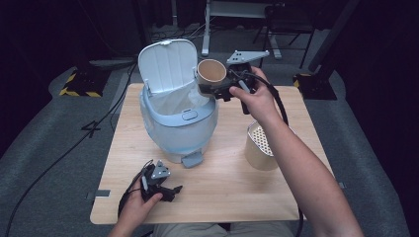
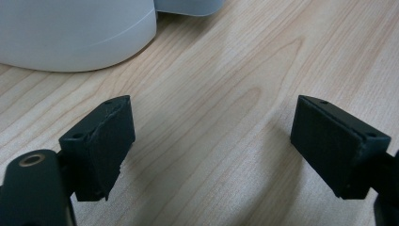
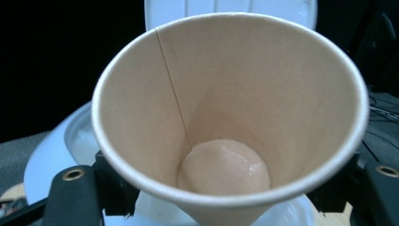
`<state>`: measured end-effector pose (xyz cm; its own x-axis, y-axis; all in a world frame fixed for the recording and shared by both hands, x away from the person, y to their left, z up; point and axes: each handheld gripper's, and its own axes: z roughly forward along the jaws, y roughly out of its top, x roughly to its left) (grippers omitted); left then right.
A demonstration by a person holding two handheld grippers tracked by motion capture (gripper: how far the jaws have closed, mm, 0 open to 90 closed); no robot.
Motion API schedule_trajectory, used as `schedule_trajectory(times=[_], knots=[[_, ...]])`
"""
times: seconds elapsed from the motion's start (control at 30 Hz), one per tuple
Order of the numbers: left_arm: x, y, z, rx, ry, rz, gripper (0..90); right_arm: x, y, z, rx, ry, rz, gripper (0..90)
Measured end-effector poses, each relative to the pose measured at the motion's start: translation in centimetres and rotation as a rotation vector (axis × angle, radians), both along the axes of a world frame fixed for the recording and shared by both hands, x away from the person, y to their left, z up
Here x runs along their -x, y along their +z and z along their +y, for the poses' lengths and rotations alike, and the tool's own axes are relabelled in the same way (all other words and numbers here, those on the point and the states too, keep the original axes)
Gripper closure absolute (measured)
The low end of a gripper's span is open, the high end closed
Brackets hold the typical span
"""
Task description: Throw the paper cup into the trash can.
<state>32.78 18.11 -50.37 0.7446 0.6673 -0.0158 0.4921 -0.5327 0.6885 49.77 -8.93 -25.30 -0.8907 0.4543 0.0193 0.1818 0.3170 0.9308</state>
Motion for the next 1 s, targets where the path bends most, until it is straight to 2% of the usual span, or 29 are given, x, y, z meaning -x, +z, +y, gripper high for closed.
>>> schedule_trajectory(times=[0.13,0.27,0.4,0.7,0.73,0.77,0.8,0.83,0.87,0.97,1.0], knots=[[0.0,0.0,0.0,0.0,0.0,0.0,14.9,-0.1,-0.3,1.7,-0.035,0.016,0.012,27.1],[0.0,0.0,0.0,0.0,0.0,0.0,14.9,0.0,-0.7,3.6,-0.007,0.035,0.028,27.0],[0.0,0.0,0.0,0.0,0.0,0.0,14.9,-0.1,-1.0,4.7,0.016,0.043,0.042,27.0],[0.0,0.0,0.0,-0.001,0.0,-0.002,14.9,-0.1,-1.1,6.0,0.058,0.054,0.053,26.2],[0.0,0.0,0.0,-0.001,0.0,-0.002,14.9,-0.1,-1.4,6.3,0.064,0.051,0.056,18.4],[0.0,0.0,0.0,-0.001,0.0,-0.002,14.9,-0.1,-1.4,6.3,0.064,0.051,0.056,18.4],[0.0,0.0,0.0,-0.001,0.0,-0.002,14.9,0.1,-1.7,6.4,0.091,0.025,0.011,11.9],[0.0,0.0,0.0,-0.001,0.0,-0.002,14.9,0.1,-1.7,6.4,0.091,0.025,0.011,11.9],[0.0,0.0,0.0,-0.001,-0.001,-0.002,14.8,0.1,-1.6,6.4,0.086,0.015,0.016,18.8],[0.0,0.0,0.0,0.0,-0.001,-0.001,14.7,0.2,-1.3,6.2,0.071,-0.005,0.017,14.1],[0.0,0.0,0.0,0.0,-0.001,-0.002,14.8,0.3,-1.2,5.9,0.075,-0.006,0.011,16.7]])
